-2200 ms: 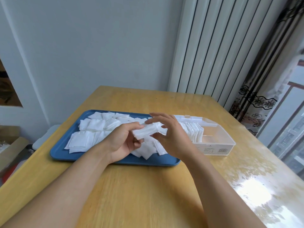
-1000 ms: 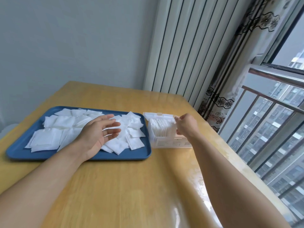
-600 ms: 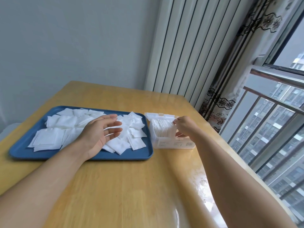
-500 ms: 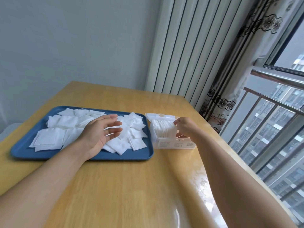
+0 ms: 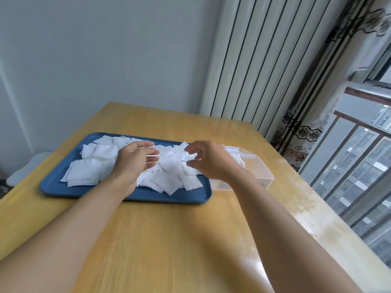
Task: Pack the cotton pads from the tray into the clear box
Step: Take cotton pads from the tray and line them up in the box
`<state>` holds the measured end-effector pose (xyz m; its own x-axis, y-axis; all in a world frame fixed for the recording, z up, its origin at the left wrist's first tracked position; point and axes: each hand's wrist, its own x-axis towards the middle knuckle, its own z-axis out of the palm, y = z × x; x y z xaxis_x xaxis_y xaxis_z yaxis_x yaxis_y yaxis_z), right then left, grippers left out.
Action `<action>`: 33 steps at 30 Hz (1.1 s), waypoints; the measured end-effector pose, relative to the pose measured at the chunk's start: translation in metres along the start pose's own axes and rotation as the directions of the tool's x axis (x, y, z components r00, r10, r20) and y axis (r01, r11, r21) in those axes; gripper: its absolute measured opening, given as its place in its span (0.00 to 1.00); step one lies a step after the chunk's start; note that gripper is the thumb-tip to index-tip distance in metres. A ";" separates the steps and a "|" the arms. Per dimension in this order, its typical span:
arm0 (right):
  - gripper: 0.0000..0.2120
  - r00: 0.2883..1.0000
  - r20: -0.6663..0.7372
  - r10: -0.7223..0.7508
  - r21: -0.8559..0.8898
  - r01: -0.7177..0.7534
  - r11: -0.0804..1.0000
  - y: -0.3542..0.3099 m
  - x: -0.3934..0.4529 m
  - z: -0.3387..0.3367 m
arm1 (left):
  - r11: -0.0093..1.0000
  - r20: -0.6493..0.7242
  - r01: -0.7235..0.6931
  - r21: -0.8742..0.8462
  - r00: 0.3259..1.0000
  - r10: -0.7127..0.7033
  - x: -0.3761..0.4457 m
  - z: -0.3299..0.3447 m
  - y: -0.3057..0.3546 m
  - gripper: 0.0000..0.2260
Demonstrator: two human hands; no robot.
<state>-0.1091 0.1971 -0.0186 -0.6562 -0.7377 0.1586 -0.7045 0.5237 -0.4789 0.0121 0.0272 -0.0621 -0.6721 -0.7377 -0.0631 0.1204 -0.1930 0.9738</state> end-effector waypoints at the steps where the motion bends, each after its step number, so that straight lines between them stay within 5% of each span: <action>1: 0.23 0.995 0.099 -0.005 -0.027 0.008 1.000 -0.003 0.002 0.016 | 1.000 -0.010 -0.006 0.005 1.000 0.006 0.001 -0.001 -0.001 0.09; 4: 0.37 0.977 0.214 0.018 -0.128 0.010 0.992 -0.009 0.014 0.052 | 1.000 -0.037 -0.011 0.001 0.999 0.011 0.005 -0.002 -0.002 0.08; 9: 0.48 0.974 0.173 0.149 -0.250 -0.103 0.963 -0.016 0.044 0.070 | 1.000 -0.085 -0.001 -0.027 0.996 -0.001 0.013 -0.007 -0.004 0.08; 18: 0.22 0.980 0.189 0.068 -0.442 0.023 0.897 -0.034 0.062 0.074 | 0.982 -0.051 0.098 -0.164 0.993 -0.107 0.016 -0.011 0.001 0.06; 24: 0.12 0.994 0.097 0.045 -0.282 -0.016 0.959 -0.019 0.054 0.060 | 0.987 -0.060 0.100 -0.123 0.992 -0.108 0.013 -0.010 0.002 0.06; 27: 0.14 0.999 0.026 0.035 -0.172 -0.030 0.985 -0.016 0.046 0.053 | 0.990 -0.057 0.093 -0.106 0.993 -0.100 0.011 -0.010 0.001 0.06; 31: 0.06 0.985 -0.111 0.131 0.346 -0.085 0.935 -0.021 0.038 0.042 | 0.996 0.037 0.060 -0.063 0.998 -0.058 0.006 -0.008 0.004 0.06; 33: 0.21 0.989 -0.060 0.133 0.500 -0.086 0.862 -0.024 0.032 0.038 | 0.990 0.176 0.120 -0.071 0.979 -0.106 0.001 -0.004 0.008 0.06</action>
<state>-0.1026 0.1446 -0.0352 -0.7593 -0.6343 0.1451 -0.4157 0.3012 -0.8582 0.0157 0.0222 -0.0555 -0.7990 -0.5879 -0.1262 0.0906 -0.3251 0.9413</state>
